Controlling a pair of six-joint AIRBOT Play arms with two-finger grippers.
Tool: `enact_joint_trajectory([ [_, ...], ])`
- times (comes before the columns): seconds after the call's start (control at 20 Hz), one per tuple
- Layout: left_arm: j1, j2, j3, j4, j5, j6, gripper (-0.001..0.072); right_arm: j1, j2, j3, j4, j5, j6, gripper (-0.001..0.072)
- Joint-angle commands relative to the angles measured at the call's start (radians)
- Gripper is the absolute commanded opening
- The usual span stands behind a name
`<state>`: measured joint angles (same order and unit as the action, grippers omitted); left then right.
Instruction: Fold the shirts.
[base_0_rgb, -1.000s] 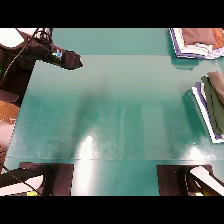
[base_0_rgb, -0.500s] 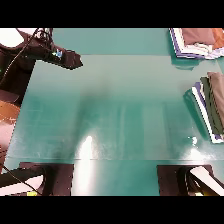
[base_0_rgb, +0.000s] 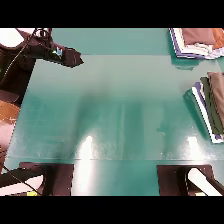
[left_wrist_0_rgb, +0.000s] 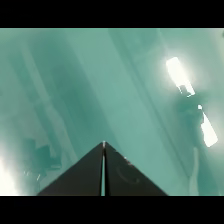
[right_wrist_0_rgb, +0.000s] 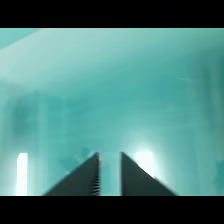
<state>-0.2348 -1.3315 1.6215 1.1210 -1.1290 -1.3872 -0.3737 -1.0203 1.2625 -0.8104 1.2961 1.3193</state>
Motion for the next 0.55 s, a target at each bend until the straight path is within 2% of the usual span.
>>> enact_joint_trajectory([
  [0.0,0.000,0.000,0.000,0.000,0.051,0.000,0.0034,0.225,0.000,0.002,0.021,-0.107,-0.022,0.0019],
  [0.15,0.000,0.000,0.000,0.000,0.080,0.000,0.0035,0.298,0.000,0.002,0.021,-0.123,-0.023,0.0017],
  [0.5,0.000,0.000,0.000,0.000,0.141,0.000,0.0035,0.304,0.000,0.002,0.022,-0.096,-0.022,0.0017],
])
